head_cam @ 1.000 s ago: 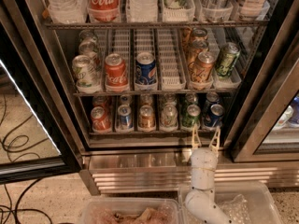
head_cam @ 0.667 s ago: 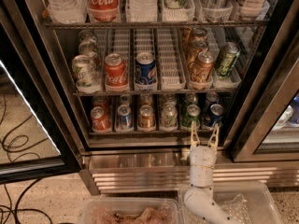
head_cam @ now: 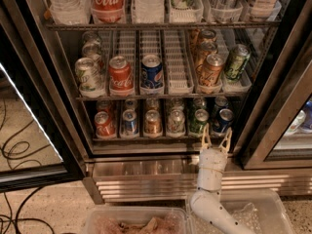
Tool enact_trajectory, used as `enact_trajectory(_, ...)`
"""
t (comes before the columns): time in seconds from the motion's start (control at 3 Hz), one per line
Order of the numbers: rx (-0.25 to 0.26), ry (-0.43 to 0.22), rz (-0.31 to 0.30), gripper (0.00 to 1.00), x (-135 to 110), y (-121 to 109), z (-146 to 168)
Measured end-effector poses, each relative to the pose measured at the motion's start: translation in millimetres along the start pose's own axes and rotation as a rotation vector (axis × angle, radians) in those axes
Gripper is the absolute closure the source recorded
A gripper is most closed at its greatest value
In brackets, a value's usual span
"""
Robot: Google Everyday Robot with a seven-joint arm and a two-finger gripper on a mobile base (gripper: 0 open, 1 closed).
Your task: Pick pepsi can from bottom shelf of fridge
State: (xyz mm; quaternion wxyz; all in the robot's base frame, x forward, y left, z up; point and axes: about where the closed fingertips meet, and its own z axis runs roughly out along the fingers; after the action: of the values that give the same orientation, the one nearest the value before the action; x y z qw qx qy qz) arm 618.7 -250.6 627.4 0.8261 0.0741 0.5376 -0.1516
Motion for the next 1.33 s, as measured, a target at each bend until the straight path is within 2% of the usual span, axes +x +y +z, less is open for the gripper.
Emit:
enact_trajectory(0.33,0.024,0.018,0.029,0.39,2.4,-5.2,-1.0)
enact_trajectory(0.67,-0.02,0.02,-0.004,0.38,8.9,0.3,-7.6)
enact_trajectory(1.0,-0.019,0.02,-0.004,0.42,8.7,0.2,-7.1)
enact_trajectory(1.33,-0.001,-0.007,-0.014,0.4,7.8,3.5,17.9)
